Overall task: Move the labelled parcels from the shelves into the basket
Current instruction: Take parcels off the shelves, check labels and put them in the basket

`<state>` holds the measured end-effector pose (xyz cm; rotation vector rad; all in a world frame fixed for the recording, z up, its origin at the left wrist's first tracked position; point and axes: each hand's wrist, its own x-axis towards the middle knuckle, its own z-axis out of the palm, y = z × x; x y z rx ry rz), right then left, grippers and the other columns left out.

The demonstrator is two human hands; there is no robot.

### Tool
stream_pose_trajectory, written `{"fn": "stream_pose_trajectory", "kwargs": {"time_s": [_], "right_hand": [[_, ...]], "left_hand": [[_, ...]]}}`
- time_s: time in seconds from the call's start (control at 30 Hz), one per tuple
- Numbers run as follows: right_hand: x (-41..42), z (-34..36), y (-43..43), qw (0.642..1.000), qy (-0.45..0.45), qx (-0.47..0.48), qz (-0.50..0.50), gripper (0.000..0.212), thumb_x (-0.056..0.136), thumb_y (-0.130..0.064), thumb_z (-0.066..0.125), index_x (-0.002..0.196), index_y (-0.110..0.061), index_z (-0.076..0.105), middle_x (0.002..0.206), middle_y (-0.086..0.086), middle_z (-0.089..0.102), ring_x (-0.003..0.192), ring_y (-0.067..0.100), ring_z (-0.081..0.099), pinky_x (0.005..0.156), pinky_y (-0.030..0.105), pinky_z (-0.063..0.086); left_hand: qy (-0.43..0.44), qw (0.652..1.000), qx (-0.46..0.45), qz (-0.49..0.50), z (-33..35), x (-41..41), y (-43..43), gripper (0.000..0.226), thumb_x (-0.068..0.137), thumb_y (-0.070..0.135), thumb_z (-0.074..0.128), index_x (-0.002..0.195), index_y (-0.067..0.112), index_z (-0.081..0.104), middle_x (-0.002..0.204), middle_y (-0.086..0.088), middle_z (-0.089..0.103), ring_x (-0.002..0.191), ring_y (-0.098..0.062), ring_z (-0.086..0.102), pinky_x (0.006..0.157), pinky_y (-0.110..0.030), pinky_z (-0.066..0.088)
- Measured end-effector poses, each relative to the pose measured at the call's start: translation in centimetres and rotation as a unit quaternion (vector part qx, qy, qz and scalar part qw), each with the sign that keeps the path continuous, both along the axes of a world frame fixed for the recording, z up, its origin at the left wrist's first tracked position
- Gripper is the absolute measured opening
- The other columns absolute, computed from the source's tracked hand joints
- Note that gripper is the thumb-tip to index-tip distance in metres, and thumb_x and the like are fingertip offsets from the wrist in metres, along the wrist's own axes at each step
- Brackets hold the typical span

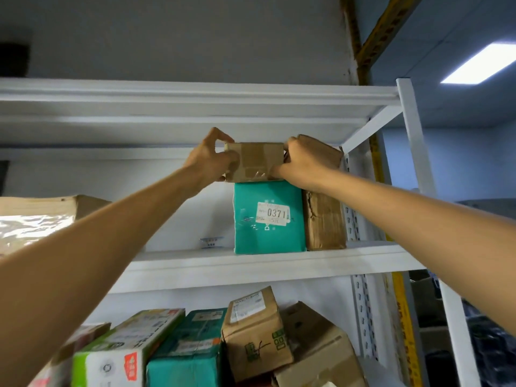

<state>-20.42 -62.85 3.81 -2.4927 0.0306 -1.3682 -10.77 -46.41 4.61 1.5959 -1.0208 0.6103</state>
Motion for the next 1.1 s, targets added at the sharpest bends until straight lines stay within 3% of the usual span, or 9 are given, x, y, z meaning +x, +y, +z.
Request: {"fn": "stream_pose_trajectory", "kwargs": {"time_s": [0.03,0.17,0.27,0.37,0.43,0.6,0.77,1.0,1.1], "right_hand": [[0.1,-0.3,0.3,0.999,-0.016,0.033,0.024,0.043,0.086,-0.034,0.064,0.119,-0.013,0.046,0.103,0.005,0.060,0.091,0.021,0.060,0.077,0.042,0.054],[-0.2,-0.6,1.4,0.987,-0.080,0.130,0.046,0.045,0.094,-0.052,0.050,0.116,-0.013,0.046,0.105,0.002,0.058,0.093,0.018,0.059,0.072,0.033,0.052],[-0.2,-0.9,1.7,0.986,-0.088,0.143,0.022,0.049,0.091,-0.052,0.058,0.114,-0.010,0.053,0.103,-0.001,0.060,0.085,0.011,0.056,0.057,0.021,0.041],[-0.5,-1.3,1.8,0.986,-0.084,0.139,0.036,0.052,0.084,-0.045,0.070,0.123,-0.014,0.054,0.118,0.000,0.063,0.100,0.014,0.060,0.076,0.027,0.049],[-1.2,-1.7,2.2,0.989,-0.071,0.122,0.038,0.068,0.083,-0.035,0.073,0.140,-0.017,0.041,0.133,0.000,0.055,0.116,0.018,0.054,0.084,0.027,0.042],[-2.0,-3.0,3.3,0.994,-0.039,0.078,0.064,0.102,0.080,-0.012,0.077,0.154,-0.029,0.010,0.149,0.002,0.041,0.130,0.022,0.045,0.092,0.031,0.041],[-2.3,-5.0,3.5,0.994,-0.067,0.050,0.075,0.106,0.078,-0.006,0.078,0.154,-0.032,0.010,0.146,-0.003,0.045,0.130,0.016,0.045,0.086,0.023,0.042],[-4.7,-7.6,3.7,0.996,-0.070,0.032,0.050,0.107,0.076,-0.005,0.079,0.155,-0.031,0.011,0.150,-0.005,0.041,0.136,0.013,0.037,0.098,0.025,0.038],[-6.1,-9.3,4.2,0.996,-0.078,0.034,-0.002,0.109,0.074,-0.006,0.081,0.154,-0.033,0.012,0.146,-0.004,0.046,0.134,0.014,0.041,0.100,0.026,0.038]], "left_hand": [[0.008,0.999,-0.042,-0.016,-0.2,-0.3,0.0,0.008,0.095,0.025,0.056,0.099,0.023,0.049,0.108,-0.012,0.064,0.095,-0.029,0.065,0.071,-0.037,0.058],[0.051,0.981,-0.186,-0.024,-1.0,-1.0,0.1,0.032,0.082,0.032,0.075,0.073,0.016,0.049,0.093,-0.010,0.069,0.081,-0.028,0.070,0.067,-0.044,0.060],[0.088,0.976,-0.191,-0.058,-1.9,-0.8,0.3,0.041,0.072,0.025,0.083,0.095,0.015,0.051,0.099,-0.011,0.069,0.081,-0.025,0.071,0.067,-0.040,0.060],[0.128,0.973,-0.151,-0.122,-2.9,-0.8,1.1,0.066,0.073,0.013,0.081,0.129,0.013,0.047,0.113,-0.013,0.064,0.095,-0.026,0.067,0.066,-0.033,0.056],[0.121,0.978,-0.106,-0.132,-3.7,-0.8,1.7,0.075,0.076,0.002,0.076,0.140,0.019,0.042,0.124,-0.011,0.058,0.104,-0.028,0.063,0.063,-0.031,0.056],[0.058,0.989,-0.062,-0.124,-5.8,-1.5,2.8,0.090,0.080,-0.008,0.067,0.148,0.036,0.027,0.123,-0.004,0.057,0.105,-0.024,0.064,0.067,-0.036,0.061],[-0.005,0.992,-0.061,-0.110,-7.6,-2.5,2.9,0.094,0.081,-0.005,0.067,0.149,0.040,0.020,0.120,-0.002,0.054,0.107,-0.024,0.062,0.082,-0.050,0.056],[-0.002,0.981,-0.098,-0.165,-10.9,-2.6,1.7,0.092,0.085,-0.006,0.062,0.146,0.047,0.019,0.118,0.001,0.053,0.115,-0.028,0.059,0.085,-0.052,0.055],[-0.013,0.978,-0.090,-0.189,-12.4,-2.7,0.9,0.093,0.086,-0.006,0.061,0.147,0.048,0.017,0.111,0.011,0.052,0.113,-0.021,0.059,0.086,-0.045,0.056]]}}
